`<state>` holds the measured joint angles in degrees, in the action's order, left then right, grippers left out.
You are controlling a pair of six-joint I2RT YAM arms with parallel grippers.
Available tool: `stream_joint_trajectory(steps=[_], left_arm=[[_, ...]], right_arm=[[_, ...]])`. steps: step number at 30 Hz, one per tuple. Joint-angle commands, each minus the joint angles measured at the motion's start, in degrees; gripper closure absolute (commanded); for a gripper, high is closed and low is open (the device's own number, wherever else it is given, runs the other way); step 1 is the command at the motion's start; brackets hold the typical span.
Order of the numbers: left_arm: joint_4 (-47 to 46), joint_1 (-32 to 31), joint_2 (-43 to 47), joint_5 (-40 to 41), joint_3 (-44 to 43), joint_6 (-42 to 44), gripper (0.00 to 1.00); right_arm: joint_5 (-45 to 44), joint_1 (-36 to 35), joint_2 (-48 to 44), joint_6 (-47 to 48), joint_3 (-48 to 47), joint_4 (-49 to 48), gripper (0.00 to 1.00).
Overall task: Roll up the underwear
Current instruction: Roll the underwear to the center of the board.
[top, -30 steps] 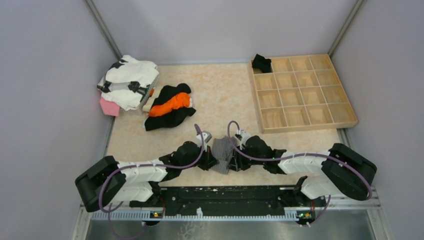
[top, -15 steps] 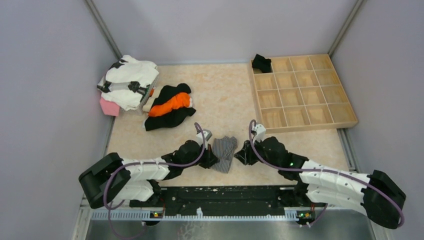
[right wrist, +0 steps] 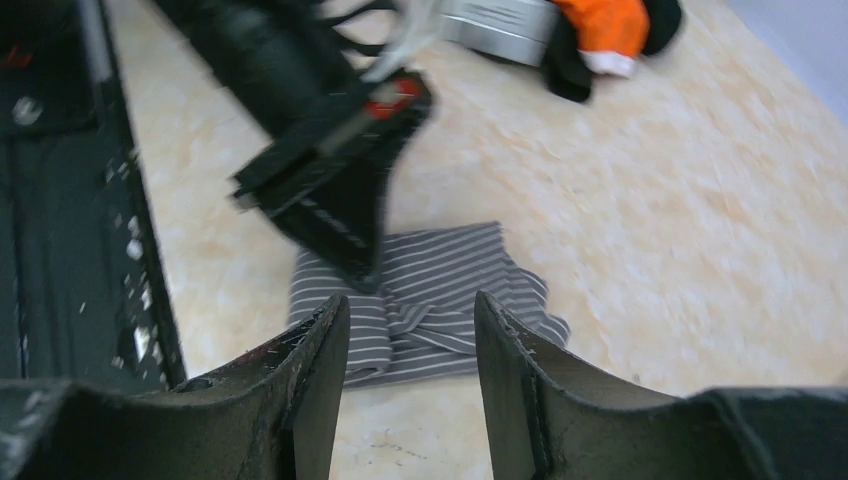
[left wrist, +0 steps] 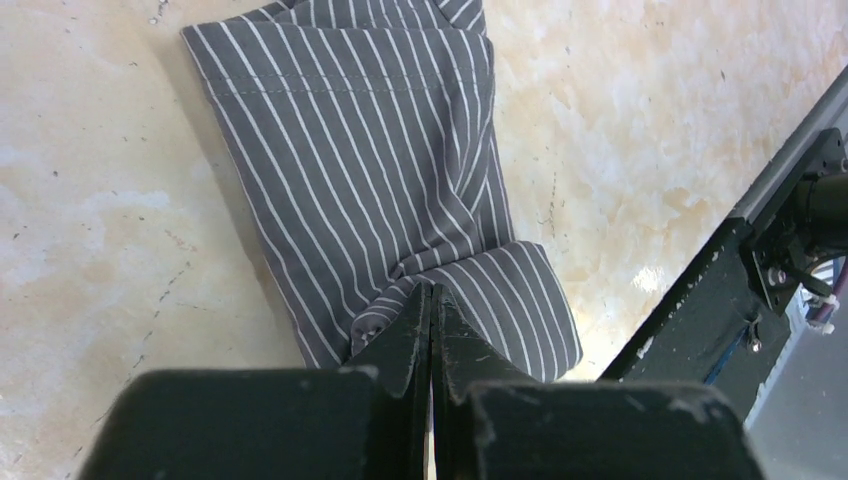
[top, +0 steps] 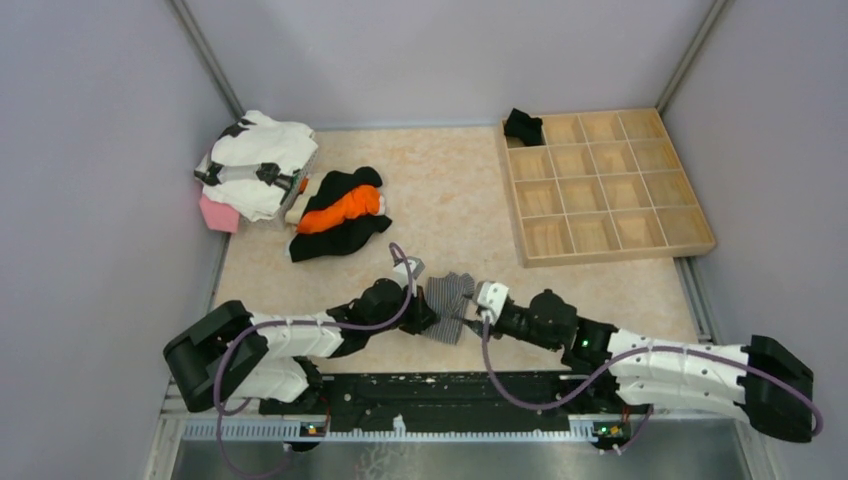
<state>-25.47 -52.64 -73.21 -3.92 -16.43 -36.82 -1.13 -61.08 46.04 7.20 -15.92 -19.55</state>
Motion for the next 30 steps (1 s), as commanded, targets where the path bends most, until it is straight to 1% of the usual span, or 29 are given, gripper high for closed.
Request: stream_joint_trajectory(steps=[1, 2, 4, 8, 11, 16, 19, 23, 27, 30], left_arm=[[10.3, -0.2, -4.8, 1.3, 1.1, -0.5, 1.00], [10.4, -0.2, -5.5, 1.3, 0.9, -0.6, 1.00], [10.9, -0.2, -6.8, 1.2, 0.2, -0.9, 1.00], [11.0, -0.2, -8.8, 1.3, -0.3, -1.2, 1.00], [10.4, -0.2, -9.6, 0.9, -0.3, -1.2, 1.00], [9.6, -0.2, -10.5, 0.2, -0.2, -1.1, 1.00], [9.4, -0.2, -10.8, 0.0, -0.5, -0.9, 1.00], [9.4, -0.2, -11.3, -0.3, -0.9, -0.6, 1.00], [9.1, -0.2, -11.8, -0.3, -1.0, -0.4, 1.00], [9.0, -0.2, -12.0, -0.7, -1.1, -0.2, 1.00]], right_arm=[[0.3, -9.3, 6.0, 24.2, -3.1, -3.4, 0.51], [0.1, -11.0, 7.7, 27.3, -3.1, -3.4, 0.51], [-1.1, -14.3, 11.5, 29.8, -3.8, -2.6, 0.51], [-5.6, -19.0, 18.8, 33.2, -4.3, -1.7, 0.50], [-8.7, -21.1, 22.9, 34.0, -3.8, -4.7, 0.49], [-14.3, -22.2, 27.7, 37.8, -3.0, -10.7, 0.47], [-15.9, -22.3, 29.5, 40.3, -2.9, -13.3, 0.46], [-16.6, -22.3, 32.2, 43.0, -3.2, -13.0, 0.46], [-16.6, -22.6, 34.2, 43.1, -3.1, -14.2, 0.46], [-19.1, -22.7, 36.6, 43.3, -3.3, -16.0, 0.46]])
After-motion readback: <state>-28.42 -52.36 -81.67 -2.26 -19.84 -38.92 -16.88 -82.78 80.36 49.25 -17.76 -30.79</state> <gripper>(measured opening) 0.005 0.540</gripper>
